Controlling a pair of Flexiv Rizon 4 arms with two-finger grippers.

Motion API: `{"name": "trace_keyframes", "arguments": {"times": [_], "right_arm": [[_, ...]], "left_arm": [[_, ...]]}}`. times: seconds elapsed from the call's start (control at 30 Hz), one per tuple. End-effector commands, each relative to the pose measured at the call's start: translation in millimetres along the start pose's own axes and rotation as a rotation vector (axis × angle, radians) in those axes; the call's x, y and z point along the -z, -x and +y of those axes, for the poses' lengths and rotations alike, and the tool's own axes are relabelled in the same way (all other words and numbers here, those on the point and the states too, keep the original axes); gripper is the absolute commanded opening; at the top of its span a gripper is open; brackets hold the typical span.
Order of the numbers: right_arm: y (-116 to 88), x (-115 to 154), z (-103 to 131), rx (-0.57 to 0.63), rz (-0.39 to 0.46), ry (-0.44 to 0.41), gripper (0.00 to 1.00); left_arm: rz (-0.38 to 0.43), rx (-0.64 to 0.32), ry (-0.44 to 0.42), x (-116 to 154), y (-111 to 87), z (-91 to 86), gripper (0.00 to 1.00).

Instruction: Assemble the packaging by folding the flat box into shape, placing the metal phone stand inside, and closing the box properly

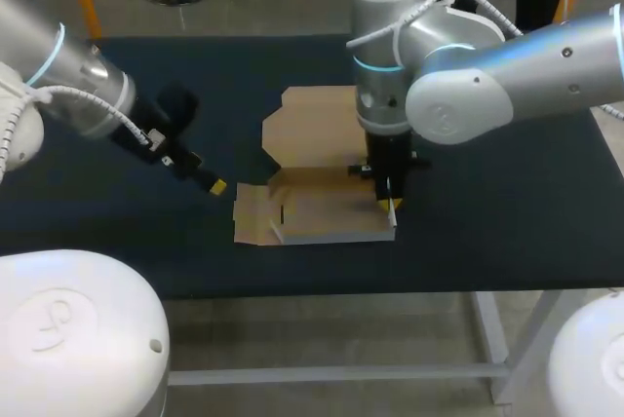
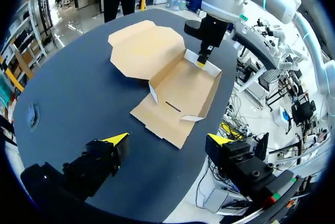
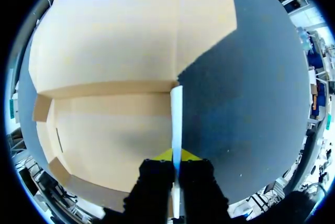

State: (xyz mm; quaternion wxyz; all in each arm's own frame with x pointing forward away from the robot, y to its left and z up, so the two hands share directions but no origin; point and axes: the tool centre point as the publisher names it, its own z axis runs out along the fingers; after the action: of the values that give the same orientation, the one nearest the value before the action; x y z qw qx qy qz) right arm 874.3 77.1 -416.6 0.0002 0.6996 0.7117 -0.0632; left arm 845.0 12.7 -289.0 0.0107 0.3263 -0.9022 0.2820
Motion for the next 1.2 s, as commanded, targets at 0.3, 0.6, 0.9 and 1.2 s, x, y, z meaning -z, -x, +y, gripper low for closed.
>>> {"name": "trace_keyframes", "arguments": {"times": [0.3,0.6,0.9,1.2], "right_arm": [[0.3,0.4,-0.2,0.001,-0.001,-0.002,0.0],[0.3,0.4,-0.2,0.001,-0.001,-0.002,0.0],[0.3,0.4,-0.2,0.001,-0.001,-0.002,0.0],[0.3,0.4,-0.2,0.001,-0.001,-0.002,0.0]], "left_arm": [[-0.159,0.76,0.093,-6.3,-0.8,-1.2,1.0],[-0.004,0.944,0.001,-25.9,26.4,7.0,1.0],[0.186,0.908,-0.034,-50.6,40.5,21.2,1.0],[0.259,0.835,-0.024,-69.9,34.8,20.5,0.96]]}}
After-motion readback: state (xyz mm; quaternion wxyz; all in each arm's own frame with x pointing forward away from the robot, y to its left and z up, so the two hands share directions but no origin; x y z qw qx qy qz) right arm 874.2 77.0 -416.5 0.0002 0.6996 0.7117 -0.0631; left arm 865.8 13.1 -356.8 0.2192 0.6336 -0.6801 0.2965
